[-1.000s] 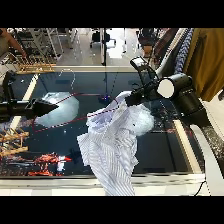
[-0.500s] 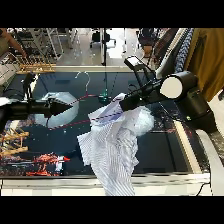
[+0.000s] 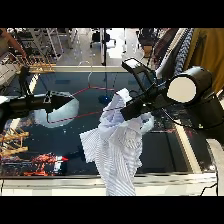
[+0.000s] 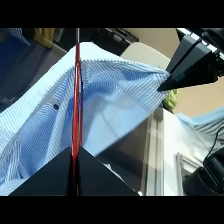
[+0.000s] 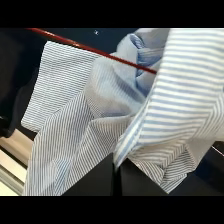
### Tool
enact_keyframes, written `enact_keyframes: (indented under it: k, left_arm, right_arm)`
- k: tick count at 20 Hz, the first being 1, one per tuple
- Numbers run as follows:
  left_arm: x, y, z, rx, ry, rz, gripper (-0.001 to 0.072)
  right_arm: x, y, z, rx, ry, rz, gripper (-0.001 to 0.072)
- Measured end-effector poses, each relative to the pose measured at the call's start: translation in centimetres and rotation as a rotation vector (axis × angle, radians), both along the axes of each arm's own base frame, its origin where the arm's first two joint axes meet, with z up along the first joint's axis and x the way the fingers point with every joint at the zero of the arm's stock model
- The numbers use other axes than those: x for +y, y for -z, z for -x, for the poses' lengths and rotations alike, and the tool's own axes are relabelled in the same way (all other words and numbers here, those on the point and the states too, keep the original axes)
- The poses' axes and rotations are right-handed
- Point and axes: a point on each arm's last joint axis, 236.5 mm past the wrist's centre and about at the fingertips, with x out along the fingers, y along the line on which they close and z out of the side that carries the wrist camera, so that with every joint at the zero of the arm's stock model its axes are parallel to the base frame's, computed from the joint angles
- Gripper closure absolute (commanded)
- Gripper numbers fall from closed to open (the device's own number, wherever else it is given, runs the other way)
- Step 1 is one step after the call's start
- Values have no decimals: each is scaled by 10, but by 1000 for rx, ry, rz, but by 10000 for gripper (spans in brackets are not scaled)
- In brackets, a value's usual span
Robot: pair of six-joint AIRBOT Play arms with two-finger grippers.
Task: Fold the clothes and pants, and hang the long-sleeved shirts on hangers.
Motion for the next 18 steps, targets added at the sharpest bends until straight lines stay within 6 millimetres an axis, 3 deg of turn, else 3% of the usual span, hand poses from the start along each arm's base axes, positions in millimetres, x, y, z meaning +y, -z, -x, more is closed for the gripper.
enact_keyframes:
  k: [5,8,12,15,18]
  left_arm:
    - [-7,-3,4,-18,18,1,694]
    - [-32,9,17,13,116,4,694]
    - [-68,30,26,45,228,34,694]
    - [-76,24,23,16,256,125,694]
    - [-68,26,25,23,288,169,694]
  right_arm:
    - [0,-2,-2,-11,6,-2,691]
    - [14,-7,4,-25,-78,-38,691]
    - [34,-16,29,-23,-257,-88,691]
    - [25,-19,42,-36,-327,-41,691]
    - [-2,-20,34,-89,-302,67,691]
